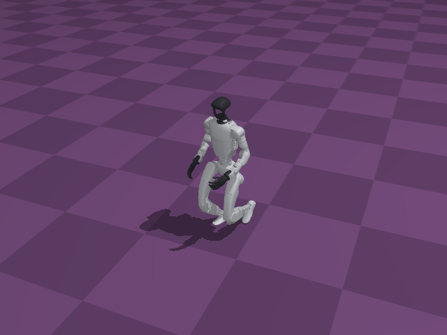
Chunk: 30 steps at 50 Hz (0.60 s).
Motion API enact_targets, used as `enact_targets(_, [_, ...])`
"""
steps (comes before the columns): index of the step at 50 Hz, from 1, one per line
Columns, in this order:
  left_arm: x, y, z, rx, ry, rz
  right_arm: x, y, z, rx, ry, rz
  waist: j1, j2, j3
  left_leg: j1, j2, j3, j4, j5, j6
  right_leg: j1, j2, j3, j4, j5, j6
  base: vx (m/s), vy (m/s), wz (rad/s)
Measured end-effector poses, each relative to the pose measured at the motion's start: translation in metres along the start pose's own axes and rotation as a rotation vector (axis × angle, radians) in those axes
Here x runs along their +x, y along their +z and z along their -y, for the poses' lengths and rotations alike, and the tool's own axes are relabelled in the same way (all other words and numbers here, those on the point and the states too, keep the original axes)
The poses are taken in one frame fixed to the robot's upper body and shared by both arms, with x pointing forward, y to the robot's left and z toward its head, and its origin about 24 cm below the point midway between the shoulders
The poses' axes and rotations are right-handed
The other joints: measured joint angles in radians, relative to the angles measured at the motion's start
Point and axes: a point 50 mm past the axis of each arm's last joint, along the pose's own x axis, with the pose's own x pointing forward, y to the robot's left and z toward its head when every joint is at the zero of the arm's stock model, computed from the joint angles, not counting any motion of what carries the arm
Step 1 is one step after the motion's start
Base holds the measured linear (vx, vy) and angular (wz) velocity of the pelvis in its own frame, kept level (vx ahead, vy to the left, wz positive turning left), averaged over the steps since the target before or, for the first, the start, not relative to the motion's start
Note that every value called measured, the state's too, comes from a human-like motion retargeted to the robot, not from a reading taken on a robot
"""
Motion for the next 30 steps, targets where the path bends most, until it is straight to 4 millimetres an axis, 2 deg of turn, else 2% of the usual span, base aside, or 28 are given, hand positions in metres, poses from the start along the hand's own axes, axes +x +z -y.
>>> enact_targets(2, [-0.024,-0.037,-0.016,-0.024,0.136,-0.176,0.025,0.044,0.008,-0.024,-0.066,0.158,0.066,0.003,0.016,-0.128,0.054,-0.011,0.109,-0.039,0.046,0.042,0.038,-0.002,-0.031,-0.016,-0.022,0.71,-0.06,-0.84])
enact_targets(3, [-0.042,-0.056,-0.022,-0.029,0.178,-0.270,0.031,0.068,0.012,-0.016,-0.097,0.248,0.094,-0.009,0.015,-0.182,0.044,-0.011,0.122,-0.049,0.062,0.075,0.030,-0.001,-0.044,-0.016,-0.017,0.80,-0.02,-0.46])
enact_targets(5, [-0.085,-0.086,-0.034,-0.025,0.221,-0.434,0.032,0.114,0.020,0.023,-0.140,0.441,0.123,-0.066,0.015,-0.250,-0.028,0.017,0.067,-0.048,0.087,0.170,-0.026,0.018,-0.077,0.027,0.031,0.89,0.01,0.11])
enact_targets(7, [-0.126,-0.103,-0.044,-0.018,0.241,-0.553,0.022,0.152,0.023,0.066,-0.139,0.616,0.142,-0.123,0.004,-0.274,-0.108,0.063,-0.078,-0.043,0.093,0.255,-0.090,0.040,-0.111,0.175,0.120,0.94,0.05,0.20])
enact_targets(10, [-0.177,-0.115,-0.052,-0.032,0.286,-0.670,0.002,0.191,0.016,0.092,-0.070,0.815,0.154,-0.172,-0.027,-0.271,-0.200,0.119,-0.354,-0.039,0.073,0.310,-0.181,0.037,-0.105,0.457,0.241,0.91,0.08,-0.03])
enact_targets(12, [-0.195,-0.117,-0.054,-0.049,0.322,-0.701,-0.008,0.205,0.010,0.083,-0.011,0.899,0.140,-0.198,-0.040,-0.243,-0.272,0.145,-0.517,-0.045,0.068,0.317,-0.257,0.020,-0.050,0.556,0.278,0.87,0.08,0.00])
enact_targets(14, [-0.199,-0.116,-0.053,-0.062,0.347,-0.697,-0.014,0.211,0.002,0.058,0.046,0.936,0.125,-0.215,-0.044,-0.218,-0.333,0.152,-0.575,-0.082,0.091,0.311,-0.332,-0.003,0.053,0.571,0.273,0.82,0.06,-0.18])
enact_targets(15, [-0.197,-0.115,-0.052,-0.066,0.351,-0.685,-0.016,0.210,-0.002,0.047,0.071,0.938,0.119,-0.216,-0.045,-0.220,-0.350,0.150,-0.554,-0.115,0.111,0.301,-0.365,-0.017,0.120,0.552,0.256,0.81,0.05,-0.37])
enact_targets(17, [-0.178,-0.108,-0.053,-0.050,0.356,-0.619,-0.013,0.199,-0.011,0.014,0.116,0.890,0.096,-0.224,-0.034,-0.199,-0.391,0.145,-0.495,-0.207,0.172,0.268,-0.435,-0.024,0.261,0.470,0.204,0.82,0.04,-0.32])
enact_targets(19, [-0.141,-0.096,-0.056,-0.020,0.363,-0.511,-0.003,0.178,-0.020,-0.010,0.141,0.783,0.046,-0.249,-0.005,-0.173,-0.443,0.144,-0.461,-0.269,0.208,0.203,-0.513,-0.006,0.390,0.378,0.151,0.78,-0.04,0.19])
enact_targets(22, [-0.073,-0.063,-0.054,-0.002,0.356,-0.295,0.010,0.125,-0.030,-0.013,0.159,0.544,-0.054,-0.276,0.009,-0.111,-0.506,0.123,-0.489,-0.277,0.208,0.042,-0.579,0.038,0.489,0.254,0.082,0.82,-0.09,0.17])
enact_targets(24, [-0.033,-0.028,-0.048,-0.018,0.312,-0.127,0.008,0.087,-0.030,0.001,0.178,0.393,-0.093,-0.248,0.010,-0.017,-0.509,0.081,-0.527,-0.277,0.192,-0.046,-0.537,0.052,0.461,0.200,0.056,0.97,-0.09,-0.96])
enact_targets(25, [-0.018,-0.010,-0.044,-0.026,0.281,-0.042,0.004,0.069,-0.028,0.011,0.186,0.323,-0.105,-0.224,0.009,0.038,-0.493,0.052,-0.537,-0.277,0.168,-0.079,-0.493,0.047,0.428,0.183,0.043,1.04,-0.15,-1.69])
enact_targets(26, [-0.007,0.010,-0.042,-0.028,0.245,0.044,-0.001,0.054,-0.025,0.022,0.189,0.265,-0.109,-0.184,0.010,0.099,-0.434,0.038,-0.543,-0.250,0.123,-0.089,-0.425,0.024,0.364,0.182,0.034,1.07,-0.16,-1.90])
enact_targets(28, [0.008,0.048,-0.035,-0.024,0.167,0.208,-0.012,0.029,-0.018,0.044,0.188,0.164,-0.124,-0.113,0.005,0.199,-0.327,0.019,-0.560,-0.158,0.032,-0.101,-0.305,-0.019,0.223,0.199,0.029,1.08,-0.16,-1.75])
enact_targets(30, [0.015,0.079,-0.028,-0.014,0.090,0.349,-0.025,0.008,-0.014,0.066,0.183,0.081,-0.144,-0.067,-0.008,0.248,-0.249,0.013,-0.567,0.008,-0.056,-0.101,-0.222,-0.051,0.078,0.237,0.042,1.02,-0.14,-1.25])
